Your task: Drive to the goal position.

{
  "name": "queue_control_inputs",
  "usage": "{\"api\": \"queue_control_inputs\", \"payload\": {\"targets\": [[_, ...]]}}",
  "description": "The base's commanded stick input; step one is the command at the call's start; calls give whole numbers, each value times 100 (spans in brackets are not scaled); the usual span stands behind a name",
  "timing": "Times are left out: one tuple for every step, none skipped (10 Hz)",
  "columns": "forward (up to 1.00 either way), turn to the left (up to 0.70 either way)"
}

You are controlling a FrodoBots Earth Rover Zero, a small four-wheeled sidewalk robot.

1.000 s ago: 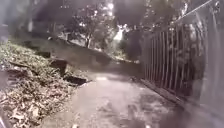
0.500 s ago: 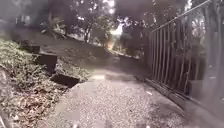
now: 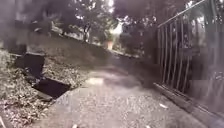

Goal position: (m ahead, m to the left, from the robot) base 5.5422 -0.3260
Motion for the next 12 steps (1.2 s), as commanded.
{"api": "queue_control_inputs", "payload": {"targets": [[100,0],[100,0],[100,0],[100,0],[100,0],[100,0],[100,0],[100,0],[100,0],[100,0],[100,0],[100,0]]}}
